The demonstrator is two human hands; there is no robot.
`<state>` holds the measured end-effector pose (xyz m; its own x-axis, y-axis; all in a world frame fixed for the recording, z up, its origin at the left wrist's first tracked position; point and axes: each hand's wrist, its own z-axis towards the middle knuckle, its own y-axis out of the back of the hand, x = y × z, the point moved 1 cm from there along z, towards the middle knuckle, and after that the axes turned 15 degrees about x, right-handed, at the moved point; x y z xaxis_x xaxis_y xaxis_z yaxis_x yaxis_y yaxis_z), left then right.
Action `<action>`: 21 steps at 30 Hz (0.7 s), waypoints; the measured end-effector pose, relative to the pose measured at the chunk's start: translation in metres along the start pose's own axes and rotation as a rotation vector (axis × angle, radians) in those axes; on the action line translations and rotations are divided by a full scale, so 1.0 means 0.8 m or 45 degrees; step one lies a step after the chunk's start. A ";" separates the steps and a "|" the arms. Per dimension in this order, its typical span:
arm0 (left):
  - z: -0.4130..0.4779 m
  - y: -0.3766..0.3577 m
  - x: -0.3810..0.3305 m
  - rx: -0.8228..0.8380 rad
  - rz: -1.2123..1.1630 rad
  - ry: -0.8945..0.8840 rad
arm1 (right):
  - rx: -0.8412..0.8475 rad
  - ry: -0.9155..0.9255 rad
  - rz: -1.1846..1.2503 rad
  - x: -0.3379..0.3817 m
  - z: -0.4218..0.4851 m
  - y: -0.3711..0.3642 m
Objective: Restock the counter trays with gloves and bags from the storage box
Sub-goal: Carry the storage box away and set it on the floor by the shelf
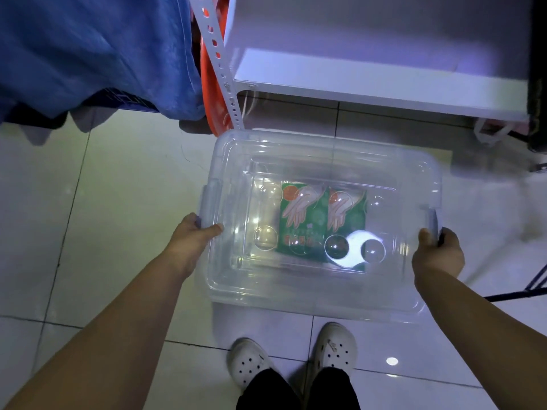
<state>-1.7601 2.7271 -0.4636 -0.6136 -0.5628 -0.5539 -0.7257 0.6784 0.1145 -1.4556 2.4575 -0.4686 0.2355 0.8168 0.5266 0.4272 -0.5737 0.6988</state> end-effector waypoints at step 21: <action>-0.076 -0.051 -0.029 -0.523 0.575 -0.166 | 0.288 -0.003 0.021 0.028 -0.022 0.071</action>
<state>-1.7354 2.6836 -0.4054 -0.8634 -0.1828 -0.4702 -0.4801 0.5841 0.6545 -1.4415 2.4425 -0.4084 0.2463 0.8076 0.5358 0.6080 -0.5593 0.5635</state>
